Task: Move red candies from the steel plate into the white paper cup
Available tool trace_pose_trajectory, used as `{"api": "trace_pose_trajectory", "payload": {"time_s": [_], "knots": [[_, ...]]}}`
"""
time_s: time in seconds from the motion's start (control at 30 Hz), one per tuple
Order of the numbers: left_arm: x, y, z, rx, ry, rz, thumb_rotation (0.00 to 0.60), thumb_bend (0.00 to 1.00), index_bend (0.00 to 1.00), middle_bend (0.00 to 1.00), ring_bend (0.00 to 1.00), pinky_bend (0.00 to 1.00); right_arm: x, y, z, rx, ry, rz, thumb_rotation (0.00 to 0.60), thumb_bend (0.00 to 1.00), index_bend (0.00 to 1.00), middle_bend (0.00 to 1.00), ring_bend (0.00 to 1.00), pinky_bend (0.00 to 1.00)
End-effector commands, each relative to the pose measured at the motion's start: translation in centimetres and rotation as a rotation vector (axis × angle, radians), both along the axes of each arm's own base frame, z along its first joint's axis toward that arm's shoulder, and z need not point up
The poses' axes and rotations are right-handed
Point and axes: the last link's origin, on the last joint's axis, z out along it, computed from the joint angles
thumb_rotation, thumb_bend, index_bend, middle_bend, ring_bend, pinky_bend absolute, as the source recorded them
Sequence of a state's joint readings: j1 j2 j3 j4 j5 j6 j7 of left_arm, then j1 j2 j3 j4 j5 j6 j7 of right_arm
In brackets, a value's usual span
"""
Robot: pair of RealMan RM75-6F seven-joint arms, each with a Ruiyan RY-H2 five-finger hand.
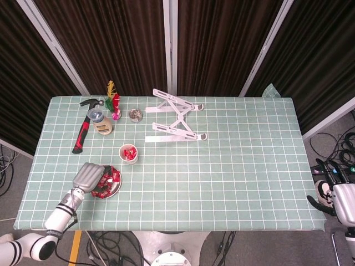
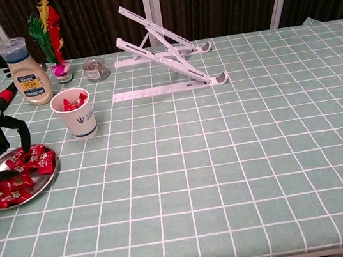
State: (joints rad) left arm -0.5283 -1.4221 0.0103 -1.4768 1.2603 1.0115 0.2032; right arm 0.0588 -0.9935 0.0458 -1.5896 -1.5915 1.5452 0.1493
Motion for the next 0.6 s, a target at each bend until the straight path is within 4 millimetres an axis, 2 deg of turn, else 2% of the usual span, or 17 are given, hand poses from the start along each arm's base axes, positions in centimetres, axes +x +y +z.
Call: {"api": "trace_pose_trajectory", "payload": {"time_s": [0.03,0.6], "knots": [[-0.4,-0.6,-0.7,-0.015,0.012,0.021,0.6,0.22,0.54,0.99,1.0,1.0,0.0,0.0,0.0,0.0,-0.001,-0.001,0.6,0.1,0.08,0.27,0.1,0.39],[-2.1,-0.6,-2.4,0.008,0.062,0.098,0.6,0.22,0.55,0.99,1.0,1.0,0.1,0.1,0.0,0.001,0.001,0.002,0.6,0.1,0.08,0.27,0.1,0.4]]}}
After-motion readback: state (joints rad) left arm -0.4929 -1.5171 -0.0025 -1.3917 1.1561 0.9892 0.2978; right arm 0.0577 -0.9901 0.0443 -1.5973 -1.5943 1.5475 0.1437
